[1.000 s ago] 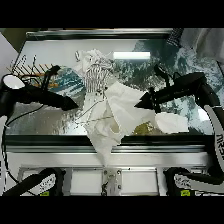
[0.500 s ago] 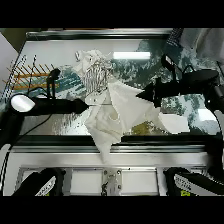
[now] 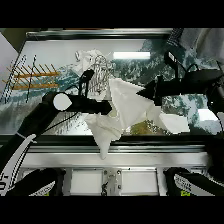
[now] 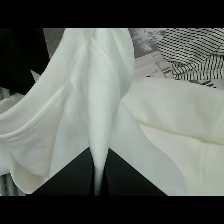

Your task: Fold the clothes and pants, and hang the long-sleeved shirts on hangers.

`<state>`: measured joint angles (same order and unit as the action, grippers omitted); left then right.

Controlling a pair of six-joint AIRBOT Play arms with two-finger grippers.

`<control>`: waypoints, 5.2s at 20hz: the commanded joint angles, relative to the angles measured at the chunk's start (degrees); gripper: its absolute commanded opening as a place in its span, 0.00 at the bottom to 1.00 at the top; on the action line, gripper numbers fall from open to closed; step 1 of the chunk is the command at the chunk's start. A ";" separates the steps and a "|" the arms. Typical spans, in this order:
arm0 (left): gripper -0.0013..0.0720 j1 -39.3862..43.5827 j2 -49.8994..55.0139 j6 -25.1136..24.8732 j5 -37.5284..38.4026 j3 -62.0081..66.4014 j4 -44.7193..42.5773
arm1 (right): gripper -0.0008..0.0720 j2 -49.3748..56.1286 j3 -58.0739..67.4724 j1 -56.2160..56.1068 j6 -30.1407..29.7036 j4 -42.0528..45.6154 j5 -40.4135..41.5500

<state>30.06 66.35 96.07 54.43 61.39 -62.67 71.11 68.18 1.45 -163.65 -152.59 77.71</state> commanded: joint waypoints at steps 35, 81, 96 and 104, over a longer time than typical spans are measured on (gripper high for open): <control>0.03 -17.57 -3.28 1.66 4.35 -6.75 -9.18 | 0.03 -5.27 0.07 -0.87 9.42 -3.26 -3.28; 0.03 -21.97 -3.93 -10.69 20.87 29.14 -5.35 | 0.03 -7.17 -6.84 -9.44 7.04 -5.99 -6.97; 0.80 -21.29 8.59 -10.14 35.78 48.92 -7.72 | 0.03 -14.93 -5.03 -10.58 7.69 -13.55 -10.23; 0.76 -28.15 -0.90 -9.27 30.29 48.70 -7.80 | 0.03 -14.91 -5.03 -10.43 7.58 -13.14 -15.58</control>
<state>4.40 68.34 86.28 85.49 110.19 -70.41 56.27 63.11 -9.02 -156.09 -166.08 65.67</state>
